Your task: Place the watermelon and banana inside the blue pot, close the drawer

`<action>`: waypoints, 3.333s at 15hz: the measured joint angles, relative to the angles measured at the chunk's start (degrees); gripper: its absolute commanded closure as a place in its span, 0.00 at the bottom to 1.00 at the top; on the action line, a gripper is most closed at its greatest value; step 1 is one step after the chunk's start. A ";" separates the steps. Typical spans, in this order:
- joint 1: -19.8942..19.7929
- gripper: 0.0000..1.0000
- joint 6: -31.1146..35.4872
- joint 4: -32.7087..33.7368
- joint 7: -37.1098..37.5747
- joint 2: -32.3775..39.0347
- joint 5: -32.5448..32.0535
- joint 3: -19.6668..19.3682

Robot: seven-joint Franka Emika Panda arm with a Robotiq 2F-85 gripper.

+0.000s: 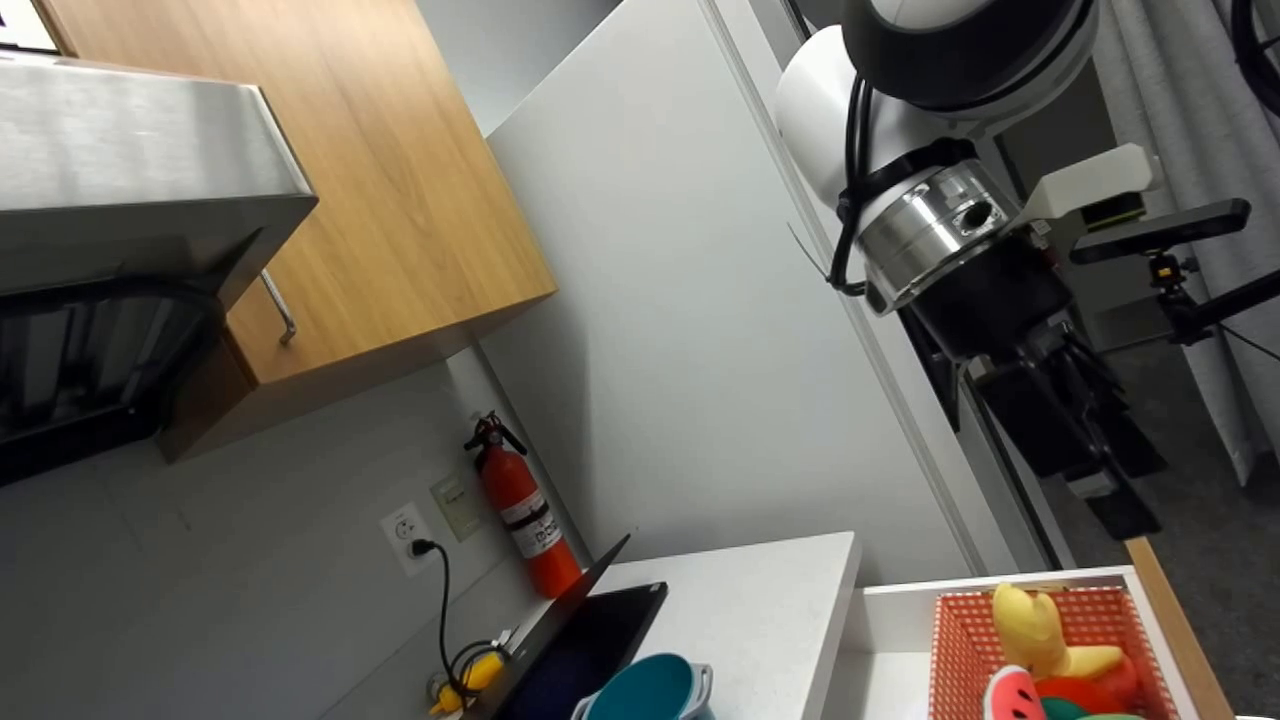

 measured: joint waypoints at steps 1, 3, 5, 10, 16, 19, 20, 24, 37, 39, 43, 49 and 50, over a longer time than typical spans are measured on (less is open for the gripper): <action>0.00 0.00 0.00 0.00 0.00 0.00 0.00 0.00; 0.00 0.00 0.00 0.00 0.00 0.00 0.00 0.00; 0.00 0.00 0.00 0.00 0.00 0.00 0.00 0.00; -0.11 0.00 0.04 -0.04 0.00 0.06 -0.02 0.02; -0.84 0.00 3.83 0.27 0.33 2.83 -0.75 0.02; -1.58 0.00 8.94 0.30 1.72 5.27 -1.55 0.01; -1.85 0.00 10.70 0.31 2.37 6.12 -1.75 0.00; -2.78 0.00 17.74 0.33 5.10 9.63 -1.93 -0.16; -3.89 0.00 29.83 3.52 14.31 23.09 -1.12 -1.72; -4.03 0.00 30.18 4.35 15.09 24.96 -1.10 -2.22; -4.16 0.00 30.23 6.19 16.21 28.53 -1.09 -3.09; -4.62 0.00 30.23 9.50 16.99 33.09 -0.86 -4.23; -4.63 0.00 30.23 10.06 17.01 33.86 -0.81 -4.34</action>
